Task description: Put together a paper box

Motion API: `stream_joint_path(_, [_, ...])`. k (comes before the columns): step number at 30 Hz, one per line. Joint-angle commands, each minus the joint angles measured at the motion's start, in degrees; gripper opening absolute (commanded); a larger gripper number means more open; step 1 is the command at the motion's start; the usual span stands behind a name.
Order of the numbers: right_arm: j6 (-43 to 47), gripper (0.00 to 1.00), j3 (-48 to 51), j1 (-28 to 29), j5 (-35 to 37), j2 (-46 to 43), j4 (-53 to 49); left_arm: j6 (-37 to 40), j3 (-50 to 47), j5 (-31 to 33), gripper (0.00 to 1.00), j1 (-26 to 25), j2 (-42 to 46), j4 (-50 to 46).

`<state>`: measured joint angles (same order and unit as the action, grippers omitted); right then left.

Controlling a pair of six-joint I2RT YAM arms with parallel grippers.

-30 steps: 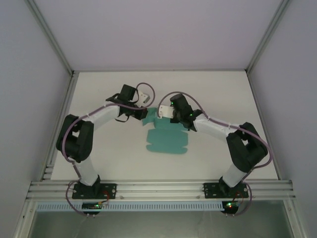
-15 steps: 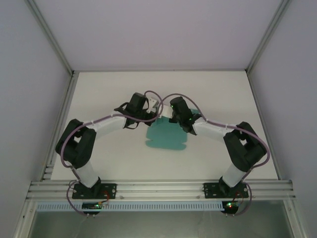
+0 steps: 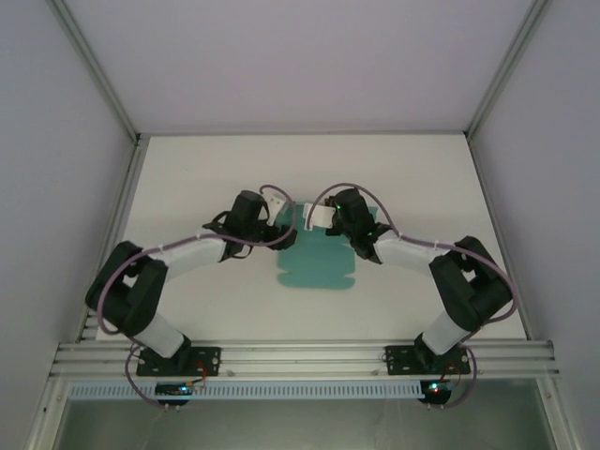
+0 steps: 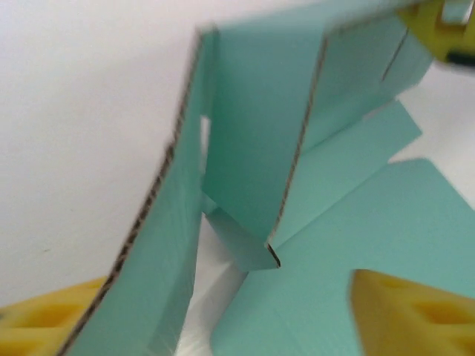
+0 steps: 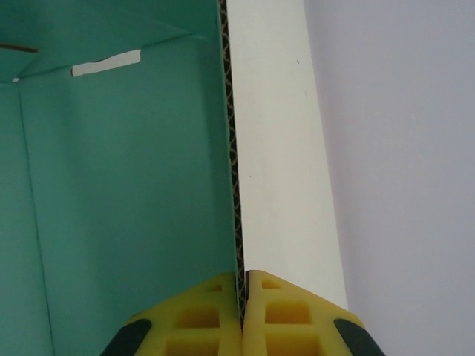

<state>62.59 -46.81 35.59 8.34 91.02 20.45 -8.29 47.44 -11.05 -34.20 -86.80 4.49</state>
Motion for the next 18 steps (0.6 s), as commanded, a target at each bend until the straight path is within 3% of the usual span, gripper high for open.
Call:
stream_joint_path(1, [5.8,0.0,1.1,1.0,-0.4,-1.0,1.5,-1.4,-1.8,3.9,1.0,0.7,6.7,-2.1])
stream_joint_path(5, [13.5,0.0,1.8,2.8,3.4,1.9,5.7,-4.9,-5.1,6.6,1.0,3.7,14.2,-2.6])
stream_joint_path(9, [18.3,0.0,3.1,4.0,4.3,4.5,14.1,-11.0,-7.1,11.7,0.99,10.4,16.8,-4.4])
stream_joint_path(14, [22.3,0.0,4.0,3.3,2.7,8.1,26.8,-14.7,-5.5,8.6,1.0,18.3,10.3,-4.0])
stream_joint_path(18, [23.6,0.0,3.0,3.1,1.5,11.3,29.1,-8.2,-1.5,2.2,1.0,18.7,1.6,-1.0])
